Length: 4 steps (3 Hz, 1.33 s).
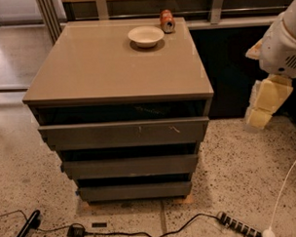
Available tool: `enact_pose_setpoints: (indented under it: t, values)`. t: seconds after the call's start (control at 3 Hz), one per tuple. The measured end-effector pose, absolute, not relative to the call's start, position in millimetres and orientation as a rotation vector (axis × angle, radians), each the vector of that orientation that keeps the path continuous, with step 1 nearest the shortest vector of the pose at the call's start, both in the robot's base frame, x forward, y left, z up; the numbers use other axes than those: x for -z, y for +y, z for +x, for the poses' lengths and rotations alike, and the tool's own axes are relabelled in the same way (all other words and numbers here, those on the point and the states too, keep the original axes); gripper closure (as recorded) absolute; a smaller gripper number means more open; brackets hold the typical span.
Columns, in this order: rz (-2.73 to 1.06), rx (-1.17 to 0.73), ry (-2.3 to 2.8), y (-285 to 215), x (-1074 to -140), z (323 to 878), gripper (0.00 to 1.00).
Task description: Open top drawer
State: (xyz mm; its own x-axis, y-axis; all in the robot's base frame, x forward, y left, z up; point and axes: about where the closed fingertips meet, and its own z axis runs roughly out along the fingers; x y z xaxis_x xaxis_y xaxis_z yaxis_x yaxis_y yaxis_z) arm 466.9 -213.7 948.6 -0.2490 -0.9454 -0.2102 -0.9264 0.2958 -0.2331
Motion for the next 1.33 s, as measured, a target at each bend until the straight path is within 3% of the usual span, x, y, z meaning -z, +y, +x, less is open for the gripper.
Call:
enact_pose_setpoints:
  t: [0.33, 1.33]
  values:
    - [-1.654, 0.056, 2.307, -208, -903, 522, 0.0]
    - [-1.696, -0.047, 2.226, -198, -903, 516, 0.0]
